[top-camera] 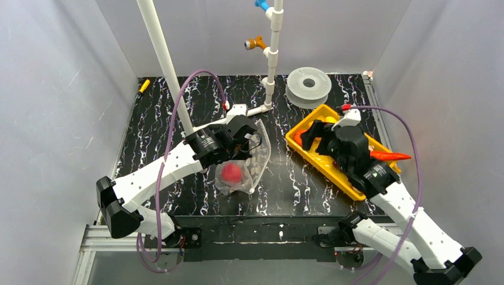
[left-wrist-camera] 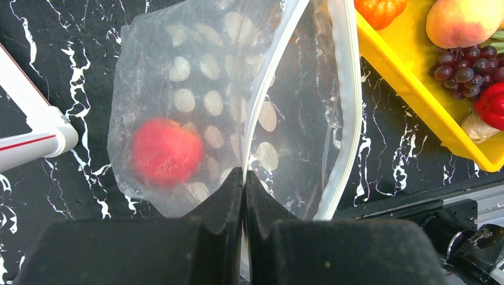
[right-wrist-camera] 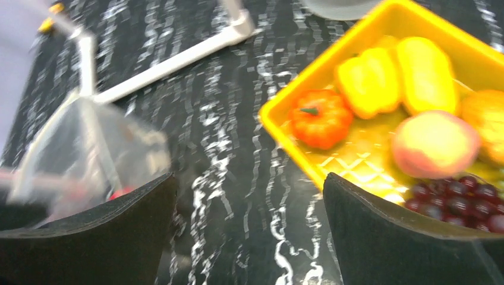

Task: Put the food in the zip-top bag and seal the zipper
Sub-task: Pick up the fake vegetable from the bin.

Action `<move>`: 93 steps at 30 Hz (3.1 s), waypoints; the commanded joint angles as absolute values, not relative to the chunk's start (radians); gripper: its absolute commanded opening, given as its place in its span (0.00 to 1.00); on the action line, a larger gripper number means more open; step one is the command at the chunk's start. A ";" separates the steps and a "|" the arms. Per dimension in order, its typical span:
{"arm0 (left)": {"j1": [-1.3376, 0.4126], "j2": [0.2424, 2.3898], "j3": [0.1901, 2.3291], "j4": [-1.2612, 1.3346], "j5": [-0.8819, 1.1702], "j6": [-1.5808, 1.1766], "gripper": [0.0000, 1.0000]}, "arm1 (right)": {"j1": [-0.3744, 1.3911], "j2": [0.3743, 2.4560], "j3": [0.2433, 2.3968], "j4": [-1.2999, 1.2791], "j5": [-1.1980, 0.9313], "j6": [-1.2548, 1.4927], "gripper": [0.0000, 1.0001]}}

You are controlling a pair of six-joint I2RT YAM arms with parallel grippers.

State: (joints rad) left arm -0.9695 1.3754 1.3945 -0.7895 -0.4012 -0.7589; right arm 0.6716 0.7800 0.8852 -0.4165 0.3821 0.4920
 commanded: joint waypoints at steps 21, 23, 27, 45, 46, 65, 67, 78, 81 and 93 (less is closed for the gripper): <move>-0.962 1.356 1.405 -0.803 -0.402 -0.753 0.00 | 0.082 1.484 0.944 -0.247 -0.284 0.865 0.91; -0.962 1.354 1.402 -0.794 -0.399 -0.752 0.00 | 0.083 1.485 0.939 -0.237 -0.255 0.892 0.92; -0.962 1.361 1.404 -0.794 -0.392 -0.750 0.00 | 0.083 1.493 0.938 -0.223 -0.221 0.933 0.97; -0.962 1.349 1.378 -0.782 -0.379 -0.761 0.00 | 0.188 1.644 1.148 -0.477 0.097 1.065 0.98; -0.962 1.347 1.377 -0.782 -0.378 -0.761 0.00 | 0.193 1.657 1.172 -0.517 0.129 1.082 0.98; -0.962 1.340 1.370 -0.779 -0.375 -0.767 0.00 | 0.253 1.816 1.318 -0.668 0.212 1.143 0.92; -0.962 1.342 1.372 -0.777 -0.374 -0.766 0.00 | 0.258 1.831 1.332 -0.676 0.211 1.146 0.93; -0.962 1.341 1.370 -0.781 -0.376 -0.761 0.00 | 0.267 1.824 1.308 -0.660 0.230 1.149 0.88; -0.962 1.342 1.371 -0.781 -0.374 -0.761 0.00 | 0.267 1.795 1.290 -0.648 0.246 1.136 0.83; -0.961 1.343 1.371 -0.783 -0.371 -0.760 0.00 | 0.273 1.572 1.233 -0.638 0.283 1.003 0.44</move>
